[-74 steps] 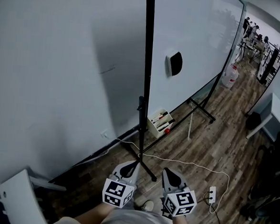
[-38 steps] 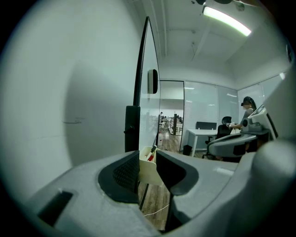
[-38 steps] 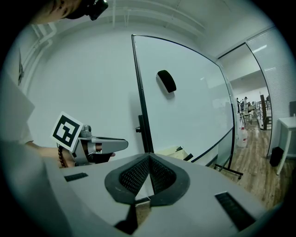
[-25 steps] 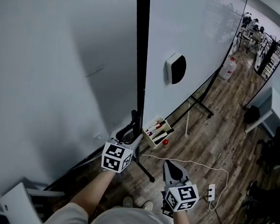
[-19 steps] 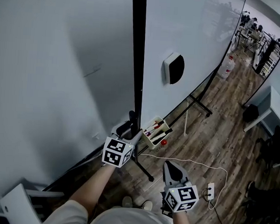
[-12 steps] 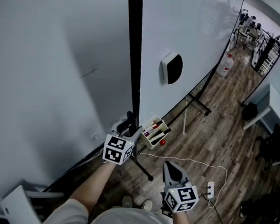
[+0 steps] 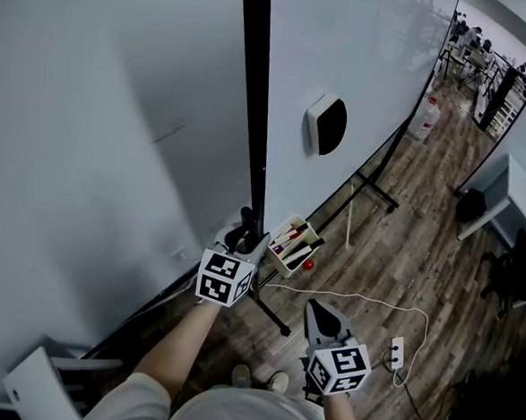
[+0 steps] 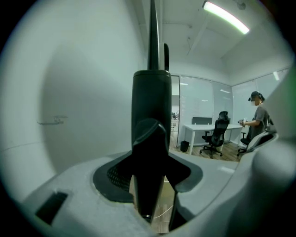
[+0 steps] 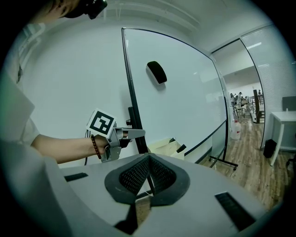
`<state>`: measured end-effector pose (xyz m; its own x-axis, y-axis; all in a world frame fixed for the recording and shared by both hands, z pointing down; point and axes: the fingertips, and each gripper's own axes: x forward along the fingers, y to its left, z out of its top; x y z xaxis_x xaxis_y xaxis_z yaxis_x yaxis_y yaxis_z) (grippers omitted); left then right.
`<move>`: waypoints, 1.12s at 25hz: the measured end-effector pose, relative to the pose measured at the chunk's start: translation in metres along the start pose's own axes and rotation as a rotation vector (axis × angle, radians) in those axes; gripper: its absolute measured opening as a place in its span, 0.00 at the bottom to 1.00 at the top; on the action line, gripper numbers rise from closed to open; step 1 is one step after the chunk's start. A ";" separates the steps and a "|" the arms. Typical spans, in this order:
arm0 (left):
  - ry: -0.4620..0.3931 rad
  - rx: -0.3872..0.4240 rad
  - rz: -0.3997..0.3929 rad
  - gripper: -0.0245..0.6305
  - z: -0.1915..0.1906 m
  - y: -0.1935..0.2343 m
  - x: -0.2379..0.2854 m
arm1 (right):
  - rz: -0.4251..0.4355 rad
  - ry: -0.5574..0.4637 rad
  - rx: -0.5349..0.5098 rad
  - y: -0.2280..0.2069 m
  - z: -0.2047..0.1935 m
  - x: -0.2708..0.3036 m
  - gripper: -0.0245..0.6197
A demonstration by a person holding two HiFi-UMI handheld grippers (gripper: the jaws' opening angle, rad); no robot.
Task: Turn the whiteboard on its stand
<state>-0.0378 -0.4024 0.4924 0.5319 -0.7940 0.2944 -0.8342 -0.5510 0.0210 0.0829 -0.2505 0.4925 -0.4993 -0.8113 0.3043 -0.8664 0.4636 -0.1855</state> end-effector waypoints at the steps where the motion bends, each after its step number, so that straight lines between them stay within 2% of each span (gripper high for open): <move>1: -0.004 -0.002 0.004 0.34 0.000 -0.001 -0.001 | 0.001 0.000 0.001 0.001 0.000 0.000 0.05; 12: -0.014 0.001 0.001 0.33 0.001 -0.005 -0.013 | -0.012 0.041 0.009 0.009 -0.004 0.009 0.05; 19: -0.034 0.007 0.006 0.33 -0.012 -0.038 -0.037 | -0.007 0.048 0.007 0.011 -0.020 -0.008 0.05; 28: -0.046 -0.005 0.036 0.33 -0.024 -0.041 -0.071 | 0.000 0.058 0.003 0.031 -0.033 -0.021 0.05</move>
<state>-0.0448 -0.3173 0.4938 0.5075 -0.8244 0.2507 -0.8536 -0.5207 0.0158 0.0667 -0.2072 0.5116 -0.4994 -0.7888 0.3583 -0.8662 0.4627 -0.1888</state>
